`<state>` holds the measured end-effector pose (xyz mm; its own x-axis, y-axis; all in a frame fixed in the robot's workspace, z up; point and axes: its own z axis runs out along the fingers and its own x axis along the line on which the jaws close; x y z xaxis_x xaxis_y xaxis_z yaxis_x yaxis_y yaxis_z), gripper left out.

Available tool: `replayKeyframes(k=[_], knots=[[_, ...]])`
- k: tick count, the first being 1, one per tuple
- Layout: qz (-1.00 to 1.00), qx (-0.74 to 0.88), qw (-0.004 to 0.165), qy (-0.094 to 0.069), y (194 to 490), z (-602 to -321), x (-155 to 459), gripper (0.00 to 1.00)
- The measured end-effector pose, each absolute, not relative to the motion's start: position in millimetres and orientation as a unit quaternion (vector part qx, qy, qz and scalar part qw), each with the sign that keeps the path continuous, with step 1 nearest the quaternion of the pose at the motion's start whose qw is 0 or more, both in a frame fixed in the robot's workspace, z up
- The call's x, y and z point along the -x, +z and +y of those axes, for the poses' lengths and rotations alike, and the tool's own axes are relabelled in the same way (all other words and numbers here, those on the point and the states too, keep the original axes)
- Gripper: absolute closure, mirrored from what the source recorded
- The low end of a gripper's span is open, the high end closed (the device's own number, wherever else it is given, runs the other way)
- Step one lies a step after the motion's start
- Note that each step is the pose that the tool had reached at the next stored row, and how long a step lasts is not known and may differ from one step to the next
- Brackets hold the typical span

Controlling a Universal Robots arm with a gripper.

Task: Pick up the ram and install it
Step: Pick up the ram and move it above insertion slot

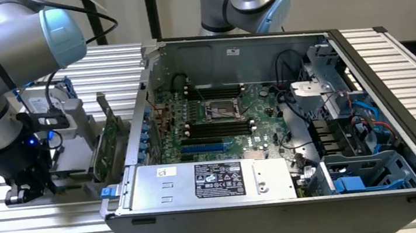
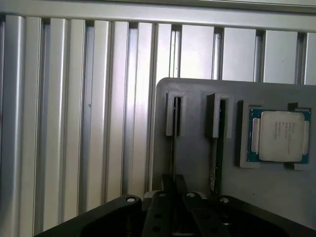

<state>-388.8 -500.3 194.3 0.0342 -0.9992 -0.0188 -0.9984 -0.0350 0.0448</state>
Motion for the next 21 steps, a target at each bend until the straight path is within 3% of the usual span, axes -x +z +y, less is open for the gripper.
replayKeyframes(k=[21], knots=[[-0.713, -0.700, 0.009, -0.023, 193.7, -503.4, 389.4, 1.00]])
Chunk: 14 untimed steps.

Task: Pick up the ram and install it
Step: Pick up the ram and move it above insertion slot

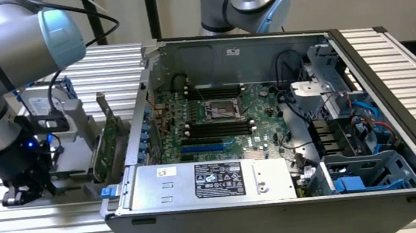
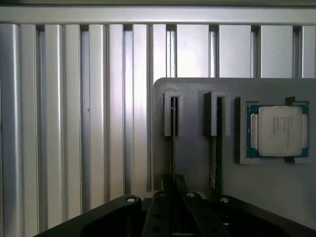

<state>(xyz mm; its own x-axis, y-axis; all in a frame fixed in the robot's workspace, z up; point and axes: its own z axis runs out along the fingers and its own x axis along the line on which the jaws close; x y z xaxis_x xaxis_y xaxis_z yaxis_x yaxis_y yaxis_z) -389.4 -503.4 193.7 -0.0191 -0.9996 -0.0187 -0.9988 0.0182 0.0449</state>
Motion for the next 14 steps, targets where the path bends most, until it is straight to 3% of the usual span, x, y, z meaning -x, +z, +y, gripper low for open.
replayKeyframes(k=[14], knots=[[-0.714, -0.700, 0.009, -0.023, 197.2, -503.5, 389.3, 1.00]])
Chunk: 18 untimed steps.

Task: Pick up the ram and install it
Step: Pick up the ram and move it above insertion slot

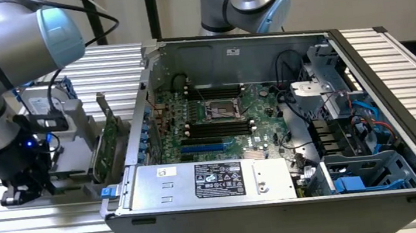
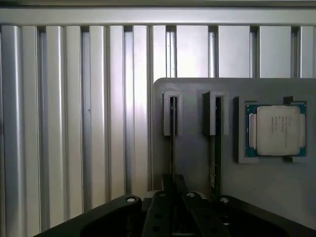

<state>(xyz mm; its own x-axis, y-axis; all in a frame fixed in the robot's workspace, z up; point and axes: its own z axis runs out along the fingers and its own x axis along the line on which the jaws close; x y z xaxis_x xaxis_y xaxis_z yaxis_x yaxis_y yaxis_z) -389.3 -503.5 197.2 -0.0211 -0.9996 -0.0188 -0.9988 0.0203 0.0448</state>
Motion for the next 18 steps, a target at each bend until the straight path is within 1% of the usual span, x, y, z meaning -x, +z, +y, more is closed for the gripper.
replayKeyframes(k=[11, 18], knots=[[-0.714, -0.700, 0.009, -0.023, 211.4, -503.4, 389.3, 1.00], [-0.714, -0.700, 0.009, -0.023, 235.6, -503.4, 389.3, 1.00]])
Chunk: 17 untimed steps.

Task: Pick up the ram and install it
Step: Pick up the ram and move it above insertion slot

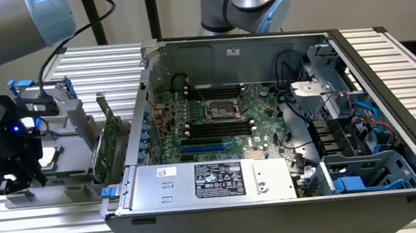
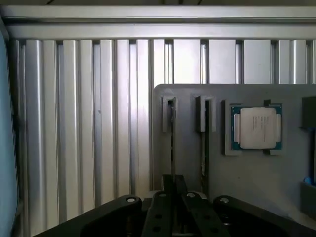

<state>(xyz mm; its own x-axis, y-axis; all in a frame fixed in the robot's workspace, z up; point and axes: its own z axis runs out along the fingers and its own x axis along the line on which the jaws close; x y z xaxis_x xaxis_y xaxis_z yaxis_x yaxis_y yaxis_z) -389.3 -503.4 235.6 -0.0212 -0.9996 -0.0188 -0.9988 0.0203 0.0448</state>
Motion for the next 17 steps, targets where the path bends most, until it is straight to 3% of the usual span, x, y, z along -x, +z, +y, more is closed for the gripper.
replayKeyframes(k=[17], knots=[[-0.714, -0.700, 0.008, -0.023, 313.2, -503.5, 374.7, 1.00]])
